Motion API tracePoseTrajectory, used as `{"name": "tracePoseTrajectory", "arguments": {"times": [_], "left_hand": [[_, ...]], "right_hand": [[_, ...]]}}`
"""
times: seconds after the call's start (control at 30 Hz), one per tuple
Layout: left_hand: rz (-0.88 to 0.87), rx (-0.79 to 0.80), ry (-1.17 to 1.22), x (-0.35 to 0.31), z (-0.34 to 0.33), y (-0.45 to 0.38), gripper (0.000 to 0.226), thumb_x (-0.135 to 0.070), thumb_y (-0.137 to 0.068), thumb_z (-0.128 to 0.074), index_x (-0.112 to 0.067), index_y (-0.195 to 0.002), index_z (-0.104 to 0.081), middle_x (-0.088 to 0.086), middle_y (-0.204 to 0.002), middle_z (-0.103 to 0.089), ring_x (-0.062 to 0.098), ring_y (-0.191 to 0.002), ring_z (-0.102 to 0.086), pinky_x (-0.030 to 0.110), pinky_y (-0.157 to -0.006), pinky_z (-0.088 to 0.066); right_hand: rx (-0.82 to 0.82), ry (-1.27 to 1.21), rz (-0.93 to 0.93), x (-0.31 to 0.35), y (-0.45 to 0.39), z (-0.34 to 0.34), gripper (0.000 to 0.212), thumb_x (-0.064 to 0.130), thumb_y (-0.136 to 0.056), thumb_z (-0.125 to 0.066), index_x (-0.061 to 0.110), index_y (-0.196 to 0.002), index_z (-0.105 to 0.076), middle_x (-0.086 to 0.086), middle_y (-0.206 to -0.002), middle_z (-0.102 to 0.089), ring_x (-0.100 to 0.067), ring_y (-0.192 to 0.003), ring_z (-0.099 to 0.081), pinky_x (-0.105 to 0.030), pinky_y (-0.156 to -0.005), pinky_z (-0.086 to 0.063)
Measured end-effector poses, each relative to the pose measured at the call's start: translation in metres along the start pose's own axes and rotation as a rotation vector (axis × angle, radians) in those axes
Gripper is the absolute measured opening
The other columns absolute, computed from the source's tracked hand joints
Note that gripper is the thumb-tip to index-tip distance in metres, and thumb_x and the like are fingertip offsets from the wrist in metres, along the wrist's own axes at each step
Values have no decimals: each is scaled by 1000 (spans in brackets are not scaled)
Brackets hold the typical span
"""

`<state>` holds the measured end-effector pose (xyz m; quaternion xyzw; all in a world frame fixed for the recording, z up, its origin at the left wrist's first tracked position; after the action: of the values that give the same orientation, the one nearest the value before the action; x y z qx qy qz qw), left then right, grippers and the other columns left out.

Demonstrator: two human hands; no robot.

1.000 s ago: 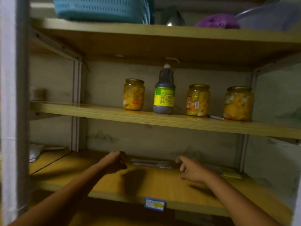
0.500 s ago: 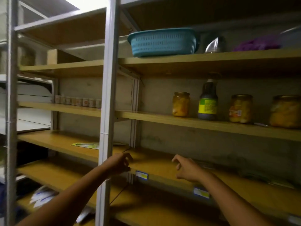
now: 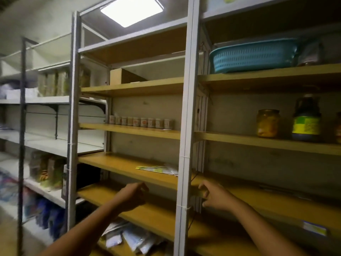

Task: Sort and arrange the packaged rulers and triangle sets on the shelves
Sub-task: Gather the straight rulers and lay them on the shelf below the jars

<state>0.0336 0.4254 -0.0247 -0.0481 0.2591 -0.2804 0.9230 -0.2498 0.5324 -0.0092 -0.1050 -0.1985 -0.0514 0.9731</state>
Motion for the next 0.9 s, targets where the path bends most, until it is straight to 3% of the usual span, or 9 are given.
{"name": "tracePoseTrajectory", "arguments": {"times": [0.1,0.2,0.3,0.47,0.6,0.73,0.9], "left_hand": [[0,-8,1,33,15,-4,41,-17,-86,-68,-21,-124,-55,-2,-120,-62,3,-87,-58,11,-55,-45],[-5,-1,11,57,22,-17,37,-16,-87,-66,-21,-122,-55,-3,-115,-61,1,-78,-57,12,-48,-43],[-10,-6,28,79,24,-35,35,-16,-88,-65,-22,-121,-55,-5,-111,-60,3,-79,-58,12,-48,-43],[-20,-25,18,114,19,-72,36,-18,-86,-66,-24,-120,-56,-4,-117,-62,6,-99,-61,16,-73,-52],[0,-17,3,141,26,-110,34,-16,-86,-66,-24,-118,-57,-3,-110,-60,7,-87,-62,19,-71,-55],[0,-29,4,159,45,-161,35,-19,-87,-66,-27,-120,-56,-4,-117,-58,9,-100,-60,23,-83,-56],[-98,17,-6,170,35,-218,33,-20,-88,-65,-26,-119,-56,-7,-114,-56,4,-96,-56,16,-79,-50]], "right_hand": [[23,-18,19,33,-17,-22,52,12,-80,-73,33,-120,-48,4,-102,-58,-16,-88,-66,-34,-74,-61],[29,12,27,56,-38,-33,51,10,-81,-73,31,-118,-47,-1,-98,-59,-20,-89,-65,-37,-73,-61],[43,50,36,71,-67,-41,51,13,-82,-73,30,-122,-46,0,-100,-58,-14,-83,-61,-28,-70,-57],[62,65,60,83,-129,-58,53,18,-82,-73,34,-123,-44,2,-102,-60,-16,-91,-62,-34,-81,-57],[57,65,115,91,-181,-69,55,19,-81,-74,33,-125,-44,3,-103,-59,-14,-92,-61,-33,-81,-55],[54,42,132,92,-230,-73,55,19,-82,-74,35,-124,-44,4,-105,-59,-13,-96,-58,-34,-83,-55],[58,31,97,82,-274,-88,53,20,-82,-73,37,-123,-44,6,-106,-58,-11,-93,-58,-30,-78,-54]]}}
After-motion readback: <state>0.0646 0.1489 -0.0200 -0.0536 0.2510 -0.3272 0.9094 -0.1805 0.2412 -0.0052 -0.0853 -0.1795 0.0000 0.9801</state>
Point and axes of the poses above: each hand's wrist, its own y-axis away from the middle knuckle, its own z-axis out of the back of the hand, x = y × z, the point moved 4 cm from there along -y, towards the middle knuckle
